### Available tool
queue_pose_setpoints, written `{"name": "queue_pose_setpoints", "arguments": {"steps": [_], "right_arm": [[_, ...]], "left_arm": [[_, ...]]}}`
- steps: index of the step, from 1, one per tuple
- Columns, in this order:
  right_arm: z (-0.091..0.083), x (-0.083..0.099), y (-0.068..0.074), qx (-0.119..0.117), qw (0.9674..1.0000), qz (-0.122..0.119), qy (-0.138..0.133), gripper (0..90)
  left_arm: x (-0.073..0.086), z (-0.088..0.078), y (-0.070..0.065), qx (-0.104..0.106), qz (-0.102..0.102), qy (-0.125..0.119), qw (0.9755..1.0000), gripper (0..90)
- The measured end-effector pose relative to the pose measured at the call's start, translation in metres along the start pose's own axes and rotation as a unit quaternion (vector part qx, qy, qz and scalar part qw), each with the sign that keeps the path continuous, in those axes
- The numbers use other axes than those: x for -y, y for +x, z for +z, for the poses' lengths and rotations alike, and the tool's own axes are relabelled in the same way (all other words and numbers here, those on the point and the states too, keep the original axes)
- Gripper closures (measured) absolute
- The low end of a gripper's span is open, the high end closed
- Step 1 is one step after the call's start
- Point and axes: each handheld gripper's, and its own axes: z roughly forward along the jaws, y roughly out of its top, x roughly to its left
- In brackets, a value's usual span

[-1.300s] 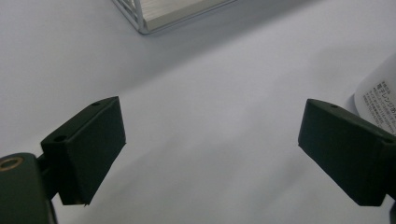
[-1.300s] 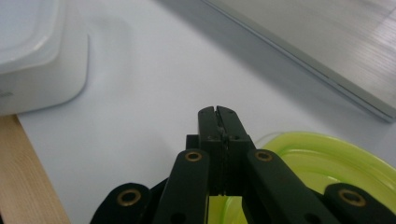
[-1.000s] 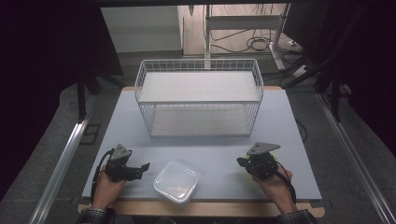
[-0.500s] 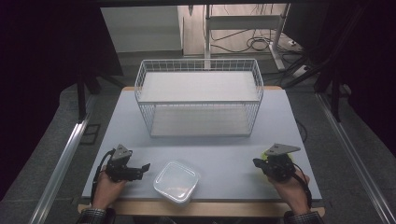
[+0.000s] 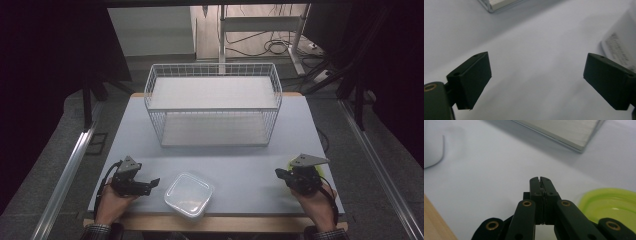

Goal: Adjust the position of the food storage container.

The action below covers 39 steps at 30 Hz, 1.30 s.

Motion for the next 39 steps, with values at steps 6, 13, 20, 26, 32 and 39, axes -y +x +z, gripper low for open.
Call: {"name": "queue_pose_setpoints", "arguments": {"steps": [6,13,20,26,32,39], "right_arm": [[0.008,-0.004,0.019,-0.027,0.9995,-0.014,0.002,88.1],[0.018,-0.009,0.041,-0.066,0.9976,-0.021,0.0,87.5],[0.032,-0.012,0.065,-0.127,0.9917,-0.017,0.004,87.0],[0.044,-0.015,0.091,-0.178,0.9837,-0.019,0.014,87.0],[0.056,-0.018,0.115,-0.21,0.9767,-0.036,0.026,87.0],[0.065,-0.018,0.129,-0.222,0.9729,-0.051,0.037,85.7]], "left_arm": [[0.002,-0.009,-0.009,0.05,0.005,0.004,0.9987,35.3],[0.004,-0.01,-0.024,0.087,0.03,0.027,0.9954,67.5],[0.007,-0.014,-0.034,0.101,0.028,0.047,0.9934,84.0],[0.012,-0.014,-0.043,0.113,0.033,0.063,0.991,85.8],[0.017,-0.014,-0.053,0.129,0.032,0.068,0.9888,84.9],[0.01,-0.008,-0.063,0.133,0.032,0.067,0.9884,85.1]]}}
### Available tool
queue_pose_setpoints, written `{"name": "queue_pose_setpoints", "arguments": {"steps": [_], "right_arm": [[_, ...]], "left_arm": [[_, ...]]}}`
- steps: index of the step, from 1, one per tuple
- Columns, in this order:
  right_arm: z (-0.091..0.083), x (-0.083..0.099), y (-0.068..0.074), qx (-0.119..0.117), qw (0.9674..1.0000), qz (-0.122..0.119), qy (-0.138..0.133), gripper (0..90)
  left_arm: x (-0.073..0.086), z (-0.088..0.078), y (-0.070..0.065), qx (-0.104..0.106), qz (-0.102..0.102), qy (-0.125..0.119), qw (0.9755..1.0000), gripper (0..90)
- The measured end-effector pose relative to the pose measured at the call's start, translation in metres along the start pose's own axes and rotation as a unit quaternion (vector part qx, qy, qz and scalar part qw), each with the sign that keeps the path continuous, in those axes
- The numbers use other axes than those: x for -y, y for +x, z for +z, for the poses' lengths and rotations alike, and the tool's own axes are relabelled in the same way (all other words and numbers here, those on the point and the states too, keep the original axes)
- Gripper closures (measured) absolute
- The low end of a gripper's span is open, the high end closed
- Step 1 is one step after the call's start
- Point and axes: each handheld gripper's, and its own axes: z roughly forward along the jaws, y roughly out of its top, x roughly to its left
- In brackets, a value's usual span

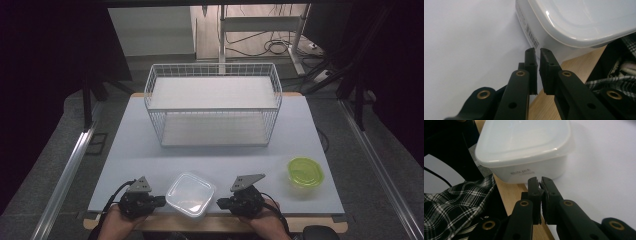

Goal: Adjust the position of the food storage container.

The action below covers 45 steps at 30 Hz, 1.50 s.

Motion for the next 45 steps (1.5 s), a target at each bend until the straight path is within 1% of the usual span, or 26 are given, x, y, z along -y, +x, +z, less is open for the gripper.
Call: {"name": "queue_pose_setpoints", "arguments": {"steps": [3,6,7,9,11,13,15,19,20,24,27,30,32,36,39,45], "right_arm": [[-0.001,0.001,-0.003,0.005,1.0,0.004,0.001,85.7],[-0.005,0.002,-0.006,0.01,0.9999,0.01,-0.004,85.7],[-0.006,0.003,-0.008,0.013,0.9998,0.013,-0.005,85.7],[-0.008,0.004,-0.009,0.021,0.9996,0.015,-0.004,85.7],[-0.009,0.005,-0.013,0.027,0.9994,0.019,-0.004,85.7],[-0.011,0.006,-0.016,0.04,0.999,0.02,-0.003,85.7],[-0.014,0.007,-0.02,0.048,0.9984,0.029,-0.004,85.9],[-0.019,0.01,-0.025,0.06,0.9972,0.043,-0.008,86.1],[-0.021,0.01,-0.026,0.062,0.9969,0.047,-0.009,86.6],[-0.022,0.01,-0.029,0.076,0.9958,0.049,-0.011,87.7],[-0.024,0.01,-0.032,0.083,0.9951,0.053,-0.012,88.4],[-0.025,0.01,-0.035,0.092,0.994,0.057,-0.014,89.1],[-0.026,0.01,-0.037,0.099,0.993,0.063,-0.015,89.2],[-0.027,0.009,-0.043,0.11,0.9915,0.067,-0.018,89.4],[-0.026,0.007,-0.046,0.12,0.9902,0.069,-0.02,89.4],[-0.023,0.002,-0.053,0.129,0.9887,0.073,-0.023,89.5]], "left_arm": [[-0.005,0.006,-0.005,0.004,0.007,0.0,1.0,84.8],[-0.01,0.012,-0.012,0.012,0.017,-0.001,0.9998,84.7],[-0.012,0.014,-0.013,0.009,0.017,-0.001,0.9998,85.0],[-0.015,0.017,-0.015,0.012,0.012,-0.006,0.9998,84.8],[-0.019,0.021,-0.016,0.02,0.006,-0.012,0.9997,84.7],[-0.023,0.025,-0.018,0.022,0.001,-0.013,0.9997,84.8],[-0.027,0.03,-0.02,0.02,-0.004,-0.014,0.9997,85.3],[-0.034,0.036,-0.024,0.013,-0.005,-0.017,0.9998,85.8],[-0.036,0.037,-0.025,0.012,-0.008,-0.019,0.9997,86.3],[-0.043,0.041,-0.024,0.006,-0.012,-0.023,0.9996,87.6],[-0.048,0.046,-0.022,0.007,-0.017,-0.027,0.9995,87.8],[-0.053,0.05,-0.02,0.004,-0.015,-0.026,0.9996,88.2],[-0.056,0.053,-0.019,0.003,-0.015,-0.026,0.9995,88.4],[-0.063,0.058,-0.016,0.0,-0.018,-0.028,0.9995,88.6],[-0.067,0.06,-0.014,-0.007,-0.019,-0.029,0.9994,88.7],[-0.075,0.064,-0.007,-0.014,-0.025,-0.032,0.9991,88.9]]}}
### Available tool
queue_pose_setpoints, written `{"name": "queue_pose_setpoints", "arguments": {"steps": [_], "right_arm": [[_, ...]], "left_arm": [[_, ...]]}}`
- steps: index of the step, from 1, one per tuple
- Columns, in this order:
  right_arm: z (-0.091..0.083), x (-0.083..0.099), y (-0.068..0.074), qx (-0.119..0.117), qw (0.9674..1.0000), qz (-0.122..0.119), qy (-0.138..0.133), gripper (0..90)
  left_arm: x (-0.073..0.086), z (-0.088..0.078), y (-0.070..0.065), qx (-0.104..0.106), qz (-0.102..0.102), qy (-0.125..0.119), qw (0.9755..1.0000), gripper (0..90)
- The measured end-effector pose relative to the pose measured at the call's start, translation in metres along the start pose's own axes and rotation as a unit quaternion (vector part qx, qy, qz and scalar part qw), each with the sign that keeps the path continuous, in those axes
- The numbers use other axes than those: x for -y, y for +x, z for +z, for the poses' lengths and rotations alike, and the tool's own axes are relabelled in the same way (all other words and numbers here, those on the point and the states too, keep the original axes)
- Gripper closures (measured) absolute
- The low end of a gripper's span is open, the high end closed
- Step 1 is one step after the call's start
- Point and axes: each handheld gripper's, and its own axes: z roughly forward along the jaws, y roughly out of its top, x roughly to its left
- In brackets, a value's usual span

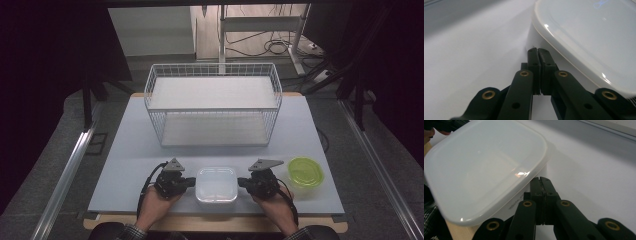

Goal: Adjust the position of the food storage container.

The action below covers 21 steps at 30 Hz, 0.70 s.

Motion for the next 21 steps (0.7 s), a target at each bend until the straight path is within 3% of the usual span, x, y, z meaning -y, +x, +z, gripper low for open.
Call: {"name": "queue_pose_setpoints", "arguments": {"steps": [4,8,11,15,17,21], "right_arm": [[0.004,-0.004,-0.005,0.003,1.0,0.004,-0.003,89.4],[0.005,-0.004,-0.009,-0.001,1.0,0.008,-0.001,88.6],[0.004,-0.003,-0.005,0.002,1.0,-0.003,0.003,88.4],[-0.004,0.002,-0.003,0.004,1.0,-0.007,0.006,88.9],[-0.014,0.012,0.002,-0.012,0.9999,-0.005,0.01,88.9],[-0.024,0.024,0.014,-0.029,0.9994,-0.01,0.018,89.0]], "left_arm": [[-0.007,0.005,0.004,-0.006,-0.002,-0.001,1.0,89.0],[-0.01,0.01,0.003,0.009,0.005,-0.004,0.9999,85.3],[-0.007,0.003,-0.002,-0.011,0.021,0.005,0.9997,84.5],[0.003,-0.011,-0.004,-0.02,0.02,0.008,0.9996,86.4],[0.018,-0.024,-0.006,0.001,0.009,0.003,0.9999,87.3],[0.025,-0.03,-0.014,0.013,0.018,0.003,0.9997,87.8]]}}
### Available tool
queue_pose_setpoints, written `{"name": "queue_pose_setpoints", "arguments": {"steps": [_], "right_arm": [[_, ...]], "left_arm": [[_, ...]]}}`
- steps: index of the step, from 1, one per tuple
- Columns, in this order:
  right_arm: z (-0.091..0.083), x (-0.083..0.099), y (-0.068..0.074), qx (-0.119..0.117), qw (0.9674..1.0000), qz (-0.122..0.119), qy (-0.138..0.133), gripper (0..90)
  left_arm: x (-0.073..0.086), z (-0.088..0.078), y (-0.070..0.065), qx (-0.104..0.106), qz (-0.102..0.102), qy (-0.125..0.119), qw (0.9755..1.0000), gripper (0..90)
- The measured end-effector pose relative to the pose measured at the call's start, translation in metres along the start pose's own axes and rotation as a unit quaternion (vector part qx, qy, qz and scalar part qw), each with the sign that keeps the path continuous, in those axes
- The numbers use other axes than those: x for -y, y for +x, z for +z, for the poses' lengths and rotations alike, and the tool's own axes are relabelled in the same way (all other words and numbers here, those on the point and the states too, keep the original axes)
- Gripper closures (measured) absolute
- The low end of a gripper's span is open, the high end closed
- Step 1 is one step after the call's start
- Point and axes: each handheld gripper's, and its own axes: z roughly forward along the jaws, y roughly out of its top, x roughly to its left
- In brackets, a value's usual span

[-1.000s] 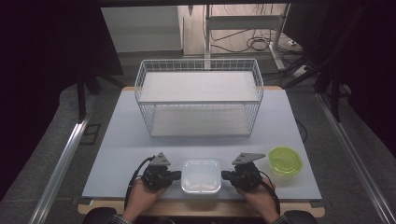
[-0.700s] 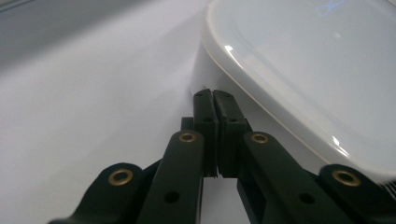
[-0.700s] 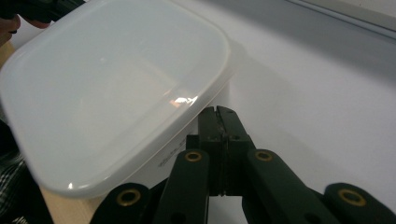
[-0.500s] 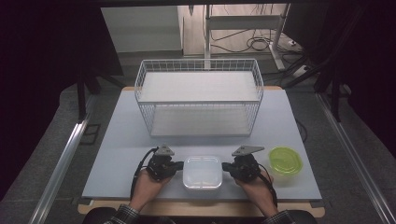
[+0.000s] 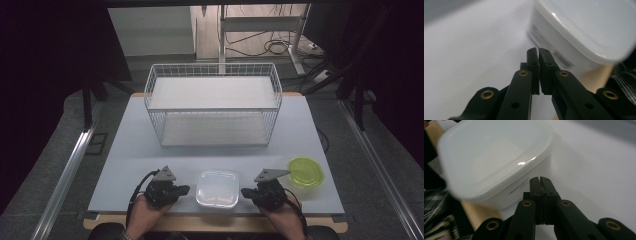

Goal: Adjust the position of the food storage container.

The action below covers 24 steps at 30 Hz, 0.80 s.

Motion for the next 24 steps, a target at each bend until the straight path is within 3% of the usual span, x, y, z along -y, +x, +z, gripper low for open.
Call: {"name": "queue_pose_setpoints", "arguments": {"steps": [6,11,15,24], "right_arm": [[-0.003,0.011,0.017,-0.027,0.9996,0.003,0.009,88.9],[-0.006,0.017,0.026,-0.041,0.9991,0.005,0.01,88.6],[-0.004,0.014,0.026,-0.046,0.9988,0.004,0.012,88.1],[0.004,0.0,0.016,-0.031,0.9995,-0.003,0.005,88.0]], "left_arm": [[0.013,-0.004,-0.024,0.03,0.012,0.011,0.9994,87.5],[0.013,-0.002,-0.035,0.046,0.024,0.018,0.9985,86.9],[0.009,0.004,-0.037,0.044,0.03,0.022,0.9984,86.4],[-0.005,0.014,-0.035,0.042,0.045,0.022,0.9978,85.5]]}}
